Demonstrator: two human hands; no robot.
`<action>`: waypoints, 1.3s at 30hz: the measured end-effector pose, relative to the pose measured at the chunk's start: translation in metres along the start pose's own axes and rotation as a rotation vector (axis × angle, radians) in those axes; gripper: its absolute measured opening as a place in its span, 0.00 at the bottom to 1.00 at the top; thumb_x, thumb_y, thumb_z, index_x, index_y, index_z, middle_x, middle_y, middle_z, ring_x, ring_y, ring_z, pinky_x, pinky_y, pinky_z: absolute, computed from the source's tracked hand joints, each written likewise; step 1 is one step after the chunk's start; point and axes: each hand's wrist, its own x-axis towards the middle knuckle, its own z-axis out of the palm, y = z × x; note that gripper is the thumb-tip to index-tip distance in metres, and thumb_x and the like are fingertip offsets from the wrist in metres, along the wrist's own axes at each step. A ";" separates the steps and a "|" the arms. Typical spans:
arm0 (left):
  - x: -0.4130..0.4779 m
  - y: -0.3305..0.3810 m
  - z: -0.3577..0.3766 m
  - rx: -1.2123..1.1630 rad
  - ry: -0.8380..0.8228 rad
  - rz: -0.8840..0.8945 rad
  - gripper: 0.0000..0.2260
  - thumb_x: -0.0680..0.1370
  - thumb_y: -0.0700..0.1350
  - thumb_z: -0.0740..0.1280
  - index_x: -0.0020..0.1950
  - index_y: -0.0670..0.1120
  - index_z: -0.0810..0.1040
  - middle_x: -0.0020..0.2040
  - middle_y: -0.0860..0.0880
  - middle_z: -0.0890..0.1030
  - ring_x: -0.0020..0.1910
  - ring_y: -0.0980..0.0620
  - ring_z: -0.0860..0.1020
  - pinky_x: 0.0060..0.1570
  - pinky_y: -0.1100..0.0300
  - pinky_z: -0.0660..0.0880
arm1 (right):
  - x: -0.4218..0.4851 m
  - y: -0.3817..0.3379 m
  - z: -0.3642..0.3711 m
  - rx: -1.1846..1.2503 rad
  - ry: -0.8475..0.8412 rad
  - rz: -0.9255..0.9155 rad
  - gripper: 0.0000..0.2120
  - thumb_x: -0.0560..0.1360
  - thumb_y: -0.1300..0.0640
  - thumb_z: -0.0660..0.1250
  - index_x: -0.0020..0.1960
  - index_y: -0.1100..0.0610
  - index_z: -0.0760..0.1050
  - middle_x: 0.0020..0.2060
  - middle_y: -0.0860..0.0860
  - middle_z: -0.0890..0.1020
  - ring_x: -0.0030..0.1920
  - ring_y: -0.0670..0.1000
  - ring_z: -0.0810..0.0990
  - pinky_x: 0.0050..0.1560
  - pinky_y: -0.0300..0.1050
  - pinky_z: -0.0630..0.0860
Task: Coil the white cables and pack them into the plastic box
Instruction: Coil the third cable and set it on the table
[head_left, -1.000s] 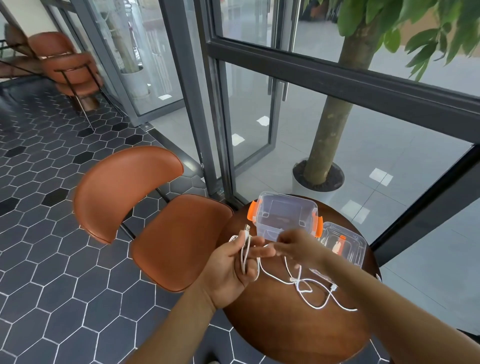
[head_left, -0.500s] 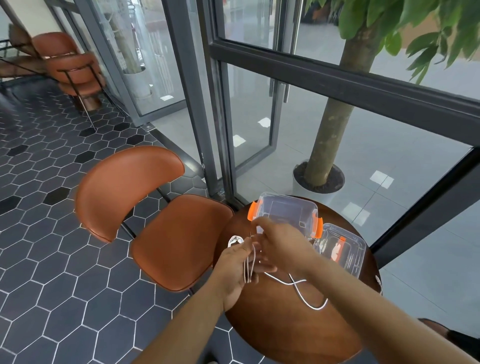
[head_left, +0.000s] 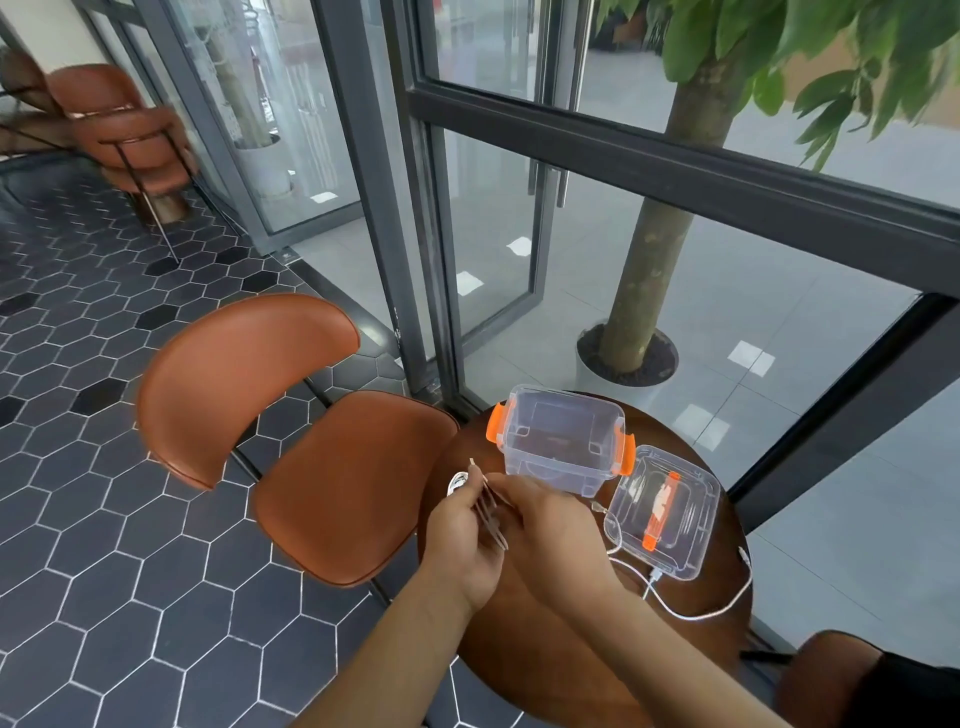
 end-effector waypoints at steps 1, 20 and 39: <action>0.001 0.001 -0.001 -0.011 -0.001 0.004 0.16 0.80 0.53 0.65 0.59 0.40 0.76 0.54 0.38 0.82 0.58 0.41 0.80 0.68 0.45 0.72 | -0.005 -0.001 0.001 0.003 0.014 -0.003 0.12 0.79 0.53 0.60 0.57 0.50 0.80 0.47 0.49 0.85 0.46 0.52 0.83 0.46 0.50 0.80; -0.010 0.017 0.000 -0.061 -0.397 0.008 0.17 0.84 0.51 0.55 0.42 0.43 0.74 0.24 0.50 0.67 0.18 0.56 0.63 0.19 0.63 0.63 | -0.037 0.089 0.014 -0.062 -0.113 -0.129 0.05 0.77 0.48 0.68 0.46 0.47 0.81 0.41 0.38 0.73 0.41 0.43 0.70 0.40 0.34 0.66; -0.030 0.011 -0.001 0.746 -0.467 -0.148 0.15 0.83 0.49 0.58 0.49 0.38 0.75 0.39 0.37 0.83 0.30 0.46 0.81 0.30 0.57 0.73 | 0.053 0.064 -0.048 -0.246 -0.525 0.113 0.14 0.78 0.46 0.68 0.53 0.56 0.82 0.44 0.50 0.83 0.34 0.46 0.77 0.40 0.41 0.75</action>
